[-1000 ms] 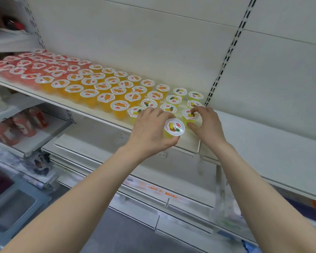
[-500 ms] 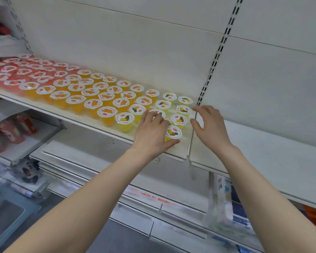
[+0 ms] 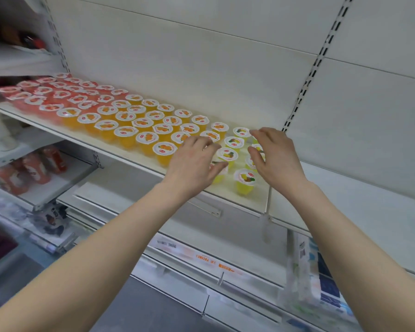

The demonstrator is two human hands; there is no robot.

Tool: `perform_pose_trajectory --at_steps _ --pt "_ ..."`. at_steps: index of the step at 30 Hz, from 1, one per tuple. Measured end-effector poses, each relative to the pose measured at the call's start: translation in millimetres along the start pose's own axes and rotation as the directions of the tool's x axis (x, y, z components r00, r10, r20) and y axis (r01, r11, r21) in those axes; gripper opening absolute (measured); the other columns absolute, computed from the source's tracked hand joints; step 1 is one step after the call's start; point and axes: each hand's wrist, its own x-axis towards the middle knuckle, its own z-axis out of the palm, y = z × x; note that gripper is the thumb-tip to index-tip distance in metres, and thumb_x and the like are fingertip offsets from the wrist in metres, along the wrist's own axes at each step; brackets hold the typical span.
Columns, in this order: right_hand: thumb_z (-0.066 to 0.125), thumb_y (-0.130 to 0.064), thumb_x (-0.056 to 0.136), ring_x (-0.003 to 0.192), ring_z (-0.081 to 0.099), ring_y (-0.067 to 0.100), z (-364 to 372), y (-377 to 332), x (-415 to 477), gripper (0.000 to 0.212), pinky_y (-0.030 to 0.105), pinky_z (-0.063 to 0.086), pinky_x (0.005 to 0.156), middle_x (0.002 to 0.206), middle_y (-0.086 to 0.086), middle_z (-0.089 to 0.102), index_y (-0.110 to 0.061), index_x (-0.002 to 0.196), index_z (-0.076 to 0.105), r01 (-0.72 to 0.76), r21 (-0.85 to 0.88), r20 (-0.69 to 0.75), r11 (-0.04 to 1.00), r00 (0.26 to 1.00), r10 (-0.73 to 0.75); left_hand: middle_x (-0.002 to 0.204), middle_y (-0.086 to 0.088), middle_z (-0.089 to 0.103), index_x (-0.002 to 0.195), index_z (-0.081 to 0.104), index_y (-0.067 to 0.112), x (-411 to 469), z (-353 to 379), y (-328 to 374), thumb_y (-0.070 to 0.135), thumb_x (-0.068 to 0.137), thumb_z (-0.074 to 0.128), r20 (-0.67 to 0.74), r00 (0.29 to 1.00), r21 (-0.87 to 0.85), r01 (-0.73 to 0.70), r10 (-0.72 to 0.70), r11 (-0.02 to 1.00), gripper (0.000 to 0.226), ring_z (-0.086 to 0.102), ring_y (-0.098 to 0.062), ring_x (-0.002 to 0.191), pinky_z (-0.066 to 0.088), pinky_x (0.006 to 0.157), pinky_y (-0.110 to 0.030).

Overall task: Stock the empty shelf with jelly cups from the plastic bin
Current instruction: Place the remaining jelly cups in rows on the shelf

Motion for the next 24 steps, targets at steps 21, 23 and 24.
perform_pose_trajectory --at_steps 21,23,24 --pt "0.046 -0.035 0.094 0.114 0.054 0.037 119.5 -324.8 104.0 0.045 0.048 0.045 0.094 0.124 0.014 0.058 -0.008 0.129 0.057 0.420 0.110 -0.017 0.901 0.907 -0.421 0.111 -0.011 0.062 0.122 0.060 0.010 -137.3 -173.8 -309.4 0.038 0.087 0.063 -0.048 0.969 0.318 0.246 -0.244 0.915 0.044 0.056 -0.032 0.100 0.048 0.086 -0.044" --pt "0.046 -0.035 0.094 0.114 0.054 0.037 133.5 -364.4 108.5 0.046 0.049 0.045 0.094 0.125 0.013 0.058 -0.009 0.130 0.056 0.444 0.146 -0.018 0.884 0.895 -0.447 0.113 -0.011 0.061 0.123 0.059 0.011 -159.4 -189.4 -337.6 0.039 0.088 0.061 -0.042 0.956 0.314 0.289 -0.291 0.904 0.045 0.056 -0.033 0.103 0.048 0.088 -0.044" --pt "0.046 -0.035 0.094 0.114 0.053 0.037 141.2 -384.5 109.2 0.046 0.049 0.044 0.094 0.126 0.013 0.057 -0.008 0.130 0.056 0.457 0.163 -0.019 0.874 0.887 -0.461 0.114 -0.011 0.061 0.123 0.059 0.011 -171.9 -195.7 -351.0 0.039 0.088 0.060 -0.042 0.949 0.311 0.310 -0.313 0.898 0.045 0.055 -0.033 0.103 0.048 0.088 -0.045"
